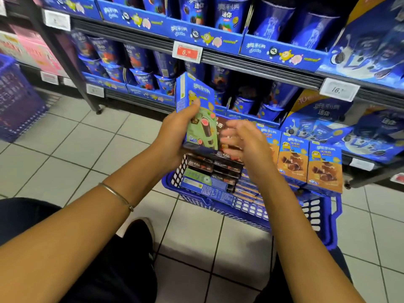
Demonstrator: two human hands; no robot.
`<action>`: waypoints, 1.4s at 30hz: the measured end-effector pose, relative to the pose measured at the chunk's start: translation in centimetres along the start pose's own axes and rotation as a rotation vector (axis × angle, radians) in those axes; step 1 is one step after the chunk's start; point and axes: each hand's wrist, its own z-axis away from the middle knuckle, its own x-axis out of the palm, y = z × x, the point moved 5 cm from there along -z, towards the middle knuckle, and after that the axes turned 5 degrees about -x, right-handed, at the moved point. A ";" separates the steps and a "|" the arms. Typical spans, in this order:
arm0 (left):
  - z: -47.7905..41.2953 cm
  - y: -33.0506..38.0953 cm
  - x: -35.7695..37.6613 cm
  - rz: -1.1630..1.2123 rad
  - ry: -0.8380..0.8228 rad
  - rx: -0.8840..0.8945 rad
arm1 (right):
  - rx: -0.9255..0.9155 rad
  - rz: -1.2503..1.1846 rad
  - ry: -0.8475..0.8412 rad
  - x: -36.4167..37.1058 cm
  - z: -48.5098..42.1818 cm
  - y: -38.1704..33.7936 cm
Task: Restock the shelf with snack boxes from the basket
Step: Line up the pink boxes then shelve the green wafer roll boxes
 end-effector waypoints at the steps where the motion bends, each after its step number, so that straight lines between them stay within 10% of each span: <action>1: 0.0 0.2 -0.2 0.025 0.011 0.001 | 0.038 0.150 -0.007 -0.1 0.0 1.8; 6: 0.0 1.2 -0.6 0.082 -0.010 -0.007 | 0.277 0.789 -0.569 2.5 2.2 11.2; 15: 0.4 1.4 -0.8 0.069 -0.014 -0.030 | 0.100 0.827 -0.705 2.0 3.5 10.4; 23: 0.1 3.2 -1.9 0.160 -0.005 0.031 | 0.069 0.226 -0.185 -0.9 1.6 5.2; 36: -0.4 2.4 -1.9 0.070 0.129 0.024 | 0.037 -0.579 0.124 -2.6 0.9 -0.9; 42: -0.2 0.2 -0.3 -0.110 0.147 0.025 | -0.327 0.061 0.271 -1.1 2.0 -6.0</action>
